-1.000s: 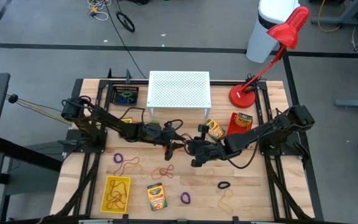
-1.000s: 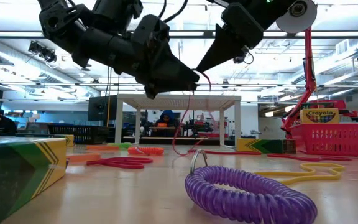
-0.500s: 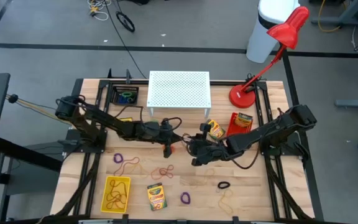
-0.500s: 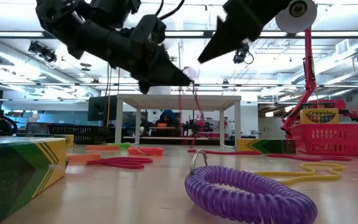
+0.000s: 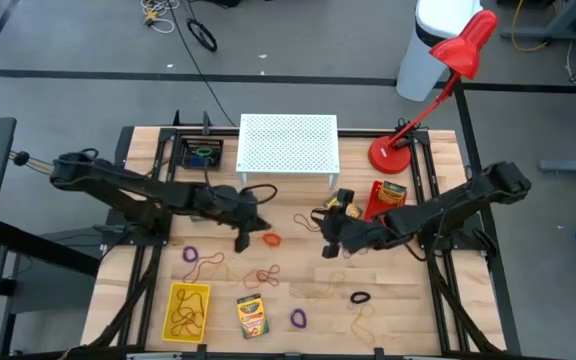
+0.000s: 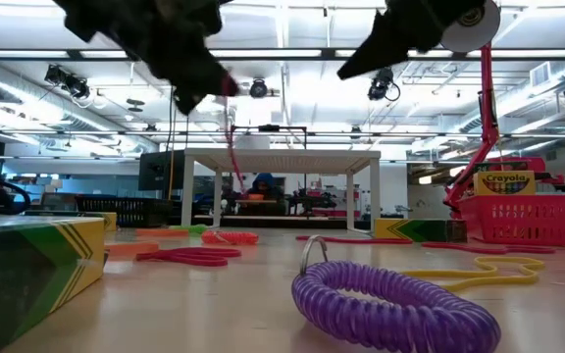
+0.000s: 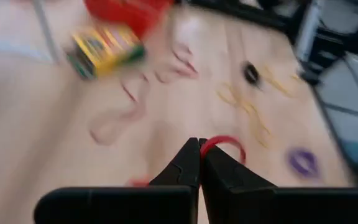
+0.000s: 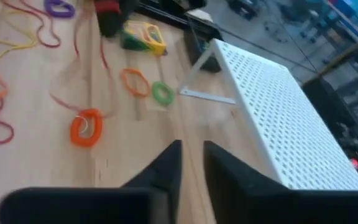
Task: Pick & Place Office Desk Supplies
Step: Put the red rubber band into the yellow bin
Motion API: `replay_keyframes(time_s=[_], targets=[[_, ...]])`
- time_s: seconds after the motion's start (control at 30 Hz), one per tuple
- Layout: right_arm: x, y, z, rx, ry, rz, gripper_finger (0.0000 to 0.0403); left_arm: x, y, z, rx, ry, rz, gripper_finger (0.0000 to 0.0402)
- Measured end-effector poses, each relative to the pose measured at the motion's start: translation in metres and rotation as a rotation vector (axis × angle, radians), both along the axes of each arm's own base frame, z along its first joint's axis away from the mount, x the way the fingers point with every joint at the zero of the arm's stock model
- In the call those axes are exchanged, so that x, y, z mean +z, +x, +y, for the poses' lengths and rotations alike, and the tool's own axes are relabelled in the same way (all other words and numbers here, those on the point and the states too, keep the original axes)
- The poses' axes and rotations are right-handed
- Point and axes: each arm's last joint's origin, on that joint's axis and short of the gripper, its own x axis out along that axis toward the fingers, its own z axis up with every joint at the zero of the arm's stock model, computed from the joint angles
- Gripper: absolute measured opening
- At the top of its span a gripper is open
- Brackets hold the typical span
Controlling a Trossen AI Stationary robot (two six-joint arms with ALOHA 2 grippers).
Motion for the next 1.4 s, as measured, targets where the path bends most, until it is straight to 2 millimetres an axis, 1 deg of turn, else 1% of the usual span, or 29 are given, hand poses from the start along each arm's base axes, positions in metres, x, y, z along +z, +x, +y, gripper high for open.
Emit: replay_keyframes(time_s=[0.1,0.13,0.2,0.27,0.4,0.53,0.63,0.83,0.93,1.07,1.17,1.4], targets=[[-0.014,-0.001,-0.007,0.074,0.029,-0.008,0.0019,0.007,-0.012,-0.010,-0.034,-0.078,0.126,0.0006],[-0.017,-0.001,-0.011,0.087,0.042,-0.022,0.0010,0.011,-0.016,-0.014,-0.034,-0.098,0.177,0.0006],[-0.021,0.000,-0.017,0.120,0.076,-0.060,0.0010,0.020,-0.021,-0.024,-0.030,-0.119,0.258,0.0006],[-0.025,-0.002,-0.022,0.130,0.093,-0.077,0.0022,0.032,-0.026,-0.034,-0.011,-0.117,0.317,0.0006],[-0.029,-0.003,-0.024,0.160,0.113,-0.087,0.0030,0.060,-0.037,-0.053,0.008,-0.157,0.385,0.0006],[-0.029,-0.003,-0.024,0.178,0.111,-0.081,0.0014,0.087,-0.053,-0.068,0.053,-0.241,0.476,0.0006],[-0.029,-0.003,-0.024,0.184,0.103,-0.077,0.0005,0.098,-0.064,-0.081,0.066,-0.302,0.530,0.0006],[-0.029,-0.003,-0.024,0.184,0.103,-0.076,0.0019,0.096,-0.084,-0.108,0.107,-0.430,0.622,0.0006],[-0.029,-0.003,-0.024,0.185,0.103,-0.075,0.0019,0.087,-0.090,-0.119,0.153,-0.454,0.667,0.0006],[-0.029,-0.003,-0.023,0.201,0.113,-0.074,0.0009,0.075,-0.097,-0.134,0.191,-0.452,0.714,0.0006],[-0.029,-0.003,-0.023,0.207,0.116,-0.074,0.0004,0.061,-0.099,-0.146,0.202,-0.442,0.769,0.0006],[-0.029,-0.003,-0.023,0.205,0.119,-0.076,0.0015,0.038,-0.108,-0.170,0.219,-0.480,0.851,0.0006]])
